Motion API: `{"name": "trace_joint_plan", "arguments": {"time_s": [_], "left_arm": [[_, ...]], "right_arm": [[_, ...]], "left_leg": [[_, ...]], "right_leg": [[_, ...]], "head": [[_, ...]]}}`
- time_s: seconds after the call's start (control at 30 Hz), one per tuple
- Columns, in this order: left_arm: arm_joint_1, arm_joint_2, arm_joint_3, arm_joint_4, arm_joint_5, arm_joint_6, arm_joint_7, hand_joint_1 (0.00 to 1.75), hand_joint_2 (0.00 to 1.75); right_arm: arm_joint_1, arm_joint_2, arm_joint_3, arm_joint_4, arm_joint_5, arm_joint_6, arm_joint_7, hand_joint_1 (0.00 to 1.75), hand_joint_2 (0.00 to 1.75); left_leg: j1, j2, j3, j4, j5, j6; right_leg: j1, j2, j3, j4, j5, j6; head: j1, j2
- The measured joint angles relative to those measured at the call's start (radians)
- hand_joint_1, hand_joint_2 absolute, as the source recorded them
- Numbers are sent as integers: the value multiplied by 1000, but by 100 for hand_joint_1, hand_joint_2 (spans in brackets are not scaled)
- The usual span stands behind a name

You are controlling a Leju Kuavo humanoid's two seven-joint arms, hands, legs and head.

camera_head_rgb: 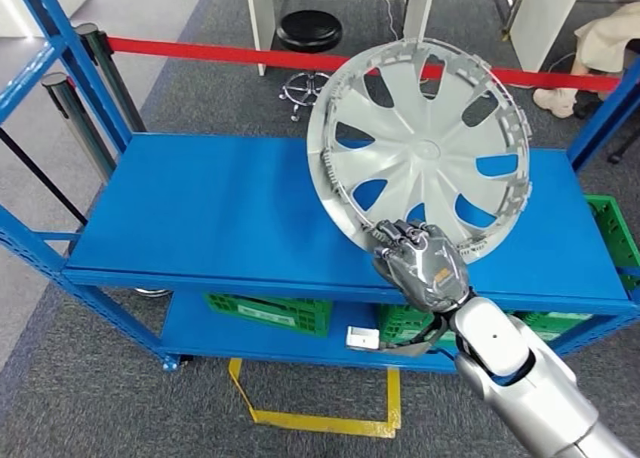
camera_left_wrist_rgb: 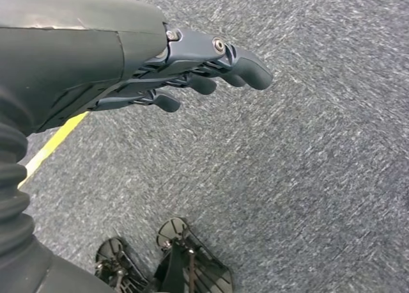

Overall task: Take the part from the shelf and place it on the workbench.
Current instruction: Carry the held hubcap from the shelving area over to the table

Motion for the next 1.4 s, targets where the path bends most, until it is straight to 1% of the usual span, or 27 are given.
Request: {"name": "trace_joint_plan", "arguments": {"time_s": [0.1, 0.17, 0.23, 0.27, 0.3, 0.33, 0.37, 0.43, 0.5, 0.53, 0.6, 0.63, 0.67, 0.73, 0.77, 0.8, 0.87, 0.93, 1.0, 1.03, 1.1, 1.13, 1.2, 1.27, 1.3, 1.37, 1.4], "left_arm": [[2, 1, 0, 0, 0, 1, 0, 0, 175], [4, 1, 0, 0, -1, 3, -1, 0, 175], [4, 1, 0, 0, -1, 4, -2, 0, 175], [4, 1, 0, 0, -2, 4, -2, 0, 175], [3, 1, 0, 0, -2, 4, -2, 0, 175], [3, 2, 0, 0, -2, 4, -2, 0, 175], [3, 2, 0, 0, -2, 4, -2, 0, 175], [2, 3, 0, 0, -2, 4, -2, 0, 175], [0, 4, 0, 0, -3, 4, -2, 0, 175], [-1, 5, 0, 0, -4, 4, -1, 0, 175], [0, 5, 0, 0, -5, 5, -1, 0, 175], [1, 5, 0, 0, -5, 5, -1, 0, 175], [0, 5, 0, 0, -5, 5, -1, 0, 175], [0, 4, 0, 0, -5, 5, -1, 0, 175], [0, 4, 0, 0, -5, 4, -1, 0, 175], [0, 4, 0, 0, -5, 4, -1, 0, 175], [0, 4, 0, 0, -6, 3, -1, 0, 175], [0, 4, 0, 1, -6, 2, -1, 0, 175], [0, 4, 0, 1, -6, 1, -1, 0, 175], [0, 4, 0, 1, -6, 1, -1, 0, 175], [2, 5, 0, 1, -6, 1, -1, 0, 175], [3, 6, 0, 1, -6, 2, -1, 0, 175], [5, 7, 0, 1, -6, 3, -1, 0, 175], [5, 7, 0, 1, -7, 3, -1, 0, 175], [4, 7, 0, 1, -8, 3, -1, 0, 175], [3, 7, 0, 2, -9, 3, -1, 0, 175], [3, 7, 0, 2, -10, 3, 0, 0, 175]], "right_arm": [[0, 0, 4, 0, -3, 0, 0, 175, 175], [-1, 0, 6, 0, -4, 0, 1, 175, 175], [1, 0, 7, 0, -4, 1, 3, 175, 175], [3, 0, 8, 1, -4, 1, 3, 175, 175], [4, 0, 10, 1, -4, 1, 3, 175, 175], [5, 0, 10, 1, -4, 0, 3, 175, 175], [7, 0, 11, 0, -4, 0, 4, 175, 175], [9, 0, 11, 0, -5, 0, 4, 175, 175], [12, 0, 12, 0, -5, 0, 4, 175, 175], [13, 0, 12, 0, -5, -1, 4, 175, 175], [17, -1, 12, 0, -5, -1, 5, 175, 175], [19, -2, 12, 0, -6, -1, 5, 175, 175], [20, -3, 12, 0, -6, -1, 5, 175, 175], [22, -3, 12, 0, -6, -1, 5, 175, 175], [24, -4, 12, 0, -6, -1, 5, 175, 175], [26, -4, 12, 0, -7, -1, 5, 175, 175], [32, -4, 12, 0, -8, -1, 6, 175, 175], [34, -4, 12, -1, -11, -1, 7, 175, 175], [35, -4, 11, -4, -12, -2, 8, 175, 175], [35, -4, 11, -5, -13, -2, 9, 175, 175], [38, -4, 11, -6, -12, -2, 9, 175, 175], [39, -4, 11, -6, -12, -3, 8, 175, 175], [39, -4, 11, -6, -13, -3, 8, 175, 175], [41, -4, 11, -6, -13, -3, 8, 175, 175], [42, -4, 10, -7, -14, -3, 8, 175, 175], [44, -4, 10, -7, -15, -4, 7, 175, 175], [44, -4, 10, -7, -15, -4, 6, 175, 175]], "left_leg": [[1, -1, -8, 2, 8, -16], [3, -2, -23, 51, -58, -28], [5, -2, -46, 173, -163, -36], [5, -2, -53, 235, -195, -38], [5, -2, -49, 275, -204, -37], [5, -2, -32, 281, -192, -34], [4, -2, 2, 249, -168, -30], [1, -3, 100, 113, -137, -14], [-4, -3, 166, 2, -143, -2], [-7, -3, 175, -19, -148, 1], [-9, -1, 168, -33, -131, 9], [-8, 1, 161, -38, -120, 16], [-6, 2, 152, -43, -106, 21], [-5, 4, 123, -42, -83, 29], [-5, 4, 107, -40, -71, 29], [-5, 4, 91, -39, -60, 28], [-4, 4, 58, -33, -39, 24], [-3, 4, 29, -24, -20, 17], [-6, 3, 9, -12, -5, 7], [-7, 3, 4, -8, 4, 2], [-7, 2, -4, -7, 20, -8], [-6, 2, -10, 0, 10, -13], [-2, 0, -29, 60, -70, -25], [1, 0, -47, 184, -178, -34], [2, 0, -50, 243, -205, -36], [2, 0, -23, 279, -188, -33], [1, 0, 13, 245, -162, -26]], "right_leg": [[0, -2, -16, -5, 15, -23], [-3, -5, -31, -6, 36, -40], [-1, -6, -53, -4, 56, -46], [0, -6, -66, -2, 66, -46], [1, -6, -80, 0, 75, -46], [2, -7, -93, 3, 83, -46], [4, -6, -106, 5, 91, -45], [8, -6, -123, 8, 105, -42], [9, -6, -132, 8, 120, -32], [7, -7, -136, 7, 128, -25], [3, -6, -141, 5, 136, -11], [2, -5, -149, 14, 120, -5], [2, -3, -161, 43, 84, -1], [0, -2, -194, 154, -15, 6], [-1, -3, -207, 221, -52, 9], [-1, -3, -212, 271, -66, 12], [-2, -3, -179, 280, -28, 15], [-4, -3, -85, 162, 19, 17], [-2, -1, 8, 26, 5, 10], [0, 0, 29, -10, -9, 4], [1, -2, 19, -18, -6, -15], [0, -4, 7, -16, 3, -25], [-2, -8, -14, -15, 27, -43], [1, -8, -41, -13, 54, -50], [2, -8, -59, -10, 67, -50], [6, -8, -95, -3, 90, -50], [9, -7, -112, 1, 100, -49]], "head": [[1, 0], [-2, 0], [-5, 0], [-5, 0], [-5, 0], [-5, 0], [-6, 0], [-5, 0], [-5, 0], [-5, 0], [-5, 0], [-4, 0], [-3, 0], [-1, 0], [-1, 0], [-1, 0], [-1, 0], [-1, 0], [-2, 0], [-2, 0], [-3, 0], [-4, 0], [-6, 0], [-8, 0], [-8, 0], [-9, 0], [-9, 0]]}}
